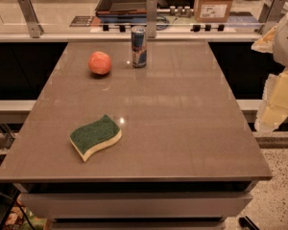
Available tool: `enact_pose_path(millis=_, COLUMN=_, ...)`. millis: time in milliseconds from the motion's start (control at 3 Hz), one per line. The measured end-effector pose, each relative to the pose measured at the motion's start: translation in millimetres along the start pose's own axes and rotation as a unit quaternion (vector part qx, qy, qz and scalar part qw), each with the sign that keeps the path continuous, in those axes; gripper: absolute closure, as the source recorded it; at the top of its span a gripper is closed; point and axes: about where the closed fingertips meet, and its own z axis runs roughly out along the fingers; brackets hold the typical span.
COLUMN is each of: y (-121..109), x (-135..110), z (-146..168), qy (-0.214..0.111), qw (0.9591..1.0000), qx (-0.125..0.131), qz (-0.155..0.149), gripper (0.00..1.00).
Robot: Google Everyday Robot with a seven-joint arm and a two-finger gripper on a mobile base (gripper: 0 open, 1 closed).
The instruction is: Move redbull can near sponge
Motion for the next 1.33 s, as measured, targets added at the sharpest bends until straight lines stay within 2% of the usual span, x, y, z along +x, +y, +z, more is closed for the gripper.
enact_pose_path(millis=333, y=0, x=0, z=0, qy=0.000, qw=1.0000, qx=0.000, qz=0.000, gripper=0.00)
enact_pose_path(millis=667, y=-10, x=-3, z=-5, qy=-0.002, qw=0.9998, qx=0.017, qz=0.004, gripper=0.00)
enact_pose_path(millis=1000, y=-39, x=-8, z=-3, qy=-0.023, qw=0.9991, qx=0.031, qz=0.017, gripper=0.00)
enact_pose_path(millis=1333, y=-74, x=-14, z=18, qy=-0.089, qw=0.9944, qx=0.036, qz=0.043, gripper=0.00)
